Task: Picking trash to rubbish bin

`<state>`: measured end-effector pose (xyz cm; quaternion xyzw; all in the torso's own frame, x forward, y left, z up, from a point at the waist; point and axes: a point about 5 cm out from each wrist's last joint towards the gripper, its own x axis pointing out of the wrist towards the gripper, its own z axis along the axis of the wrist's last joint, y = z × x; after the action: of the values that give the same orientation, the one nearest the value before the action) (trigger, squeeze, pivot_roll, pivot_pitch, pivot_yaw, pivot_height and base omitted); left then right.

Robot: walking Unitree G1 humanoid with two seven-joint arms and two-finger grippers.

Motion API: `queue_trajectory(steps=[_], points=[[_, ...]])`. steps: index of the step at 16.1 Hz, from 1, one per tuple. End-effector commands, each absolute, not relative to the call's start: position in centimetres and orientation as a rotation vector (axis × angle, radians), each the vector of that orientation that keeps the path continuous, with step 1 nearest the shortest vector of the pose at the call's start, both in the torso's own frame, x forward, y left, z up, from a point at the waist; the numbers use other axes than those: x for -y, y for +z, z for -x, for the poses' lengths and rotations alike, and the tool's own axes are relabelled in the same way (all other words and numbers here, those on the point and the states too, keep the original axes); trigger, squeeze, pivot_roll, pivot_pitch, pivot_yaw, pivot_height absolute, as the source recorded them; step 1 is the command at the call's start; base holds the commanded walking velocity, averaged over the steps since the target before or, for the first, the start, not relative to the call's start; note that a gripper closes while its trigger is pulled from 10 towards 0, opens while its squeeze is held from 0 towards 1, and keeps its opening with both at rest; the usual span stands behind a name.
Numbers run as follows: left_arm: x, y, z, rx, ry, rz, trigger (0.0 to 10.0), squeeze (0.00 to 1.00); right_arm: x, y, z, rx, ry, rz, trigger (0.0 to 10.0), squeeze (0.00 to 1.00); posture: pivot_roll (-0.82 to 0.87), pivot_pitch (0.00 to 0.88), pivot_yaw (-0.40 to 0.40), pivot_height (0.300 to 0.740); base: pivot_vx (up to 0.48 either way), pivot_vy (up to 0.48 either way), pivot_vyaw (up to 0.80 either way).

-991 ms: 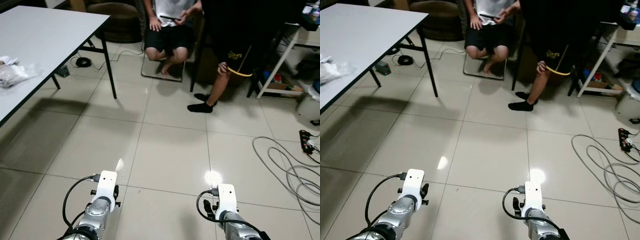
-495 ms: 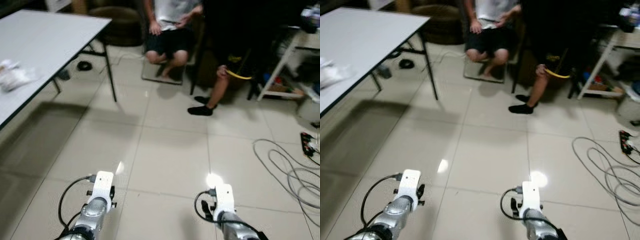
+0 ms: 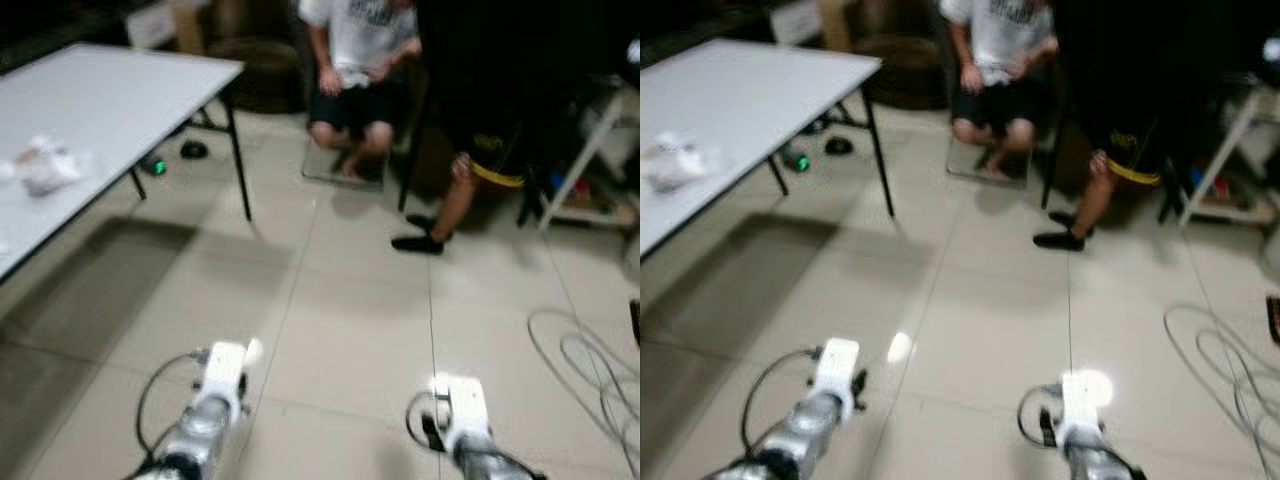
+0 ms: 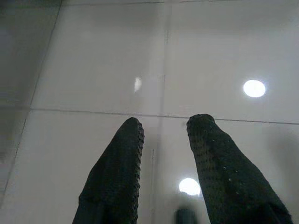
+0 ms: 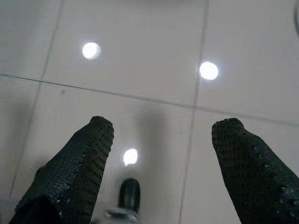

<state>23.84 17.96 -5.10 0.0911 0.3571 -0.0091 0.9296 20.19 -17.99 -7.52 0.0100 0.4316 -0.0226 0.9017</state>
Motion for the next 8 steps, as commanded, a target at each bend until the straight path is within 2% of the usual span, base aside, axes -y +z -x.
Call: queue_trajectory(steps=[1, 8], points=[[-18.46, -5.16, -23.71, -0.743, -0.008, -0.198, 10.0, 0.00, 17.22, -7.39, -20.57, -0.883, -0.032, -0.031, 10.0, 0.00, 0.04, 0.013, -0.019, 0.740, 0.371, 0.000, 0.00], [-18.31, -5.21, -23.67, -0.744, -0.006, -0.189, 10.0, 0.00, 17.42, -7.37, -20.58, -0.883, -0.038, -0.032, 10.0, 0.00, 0.04, 0.035, -0.026, 0.740, 0.372, 0.000, 0.00]])
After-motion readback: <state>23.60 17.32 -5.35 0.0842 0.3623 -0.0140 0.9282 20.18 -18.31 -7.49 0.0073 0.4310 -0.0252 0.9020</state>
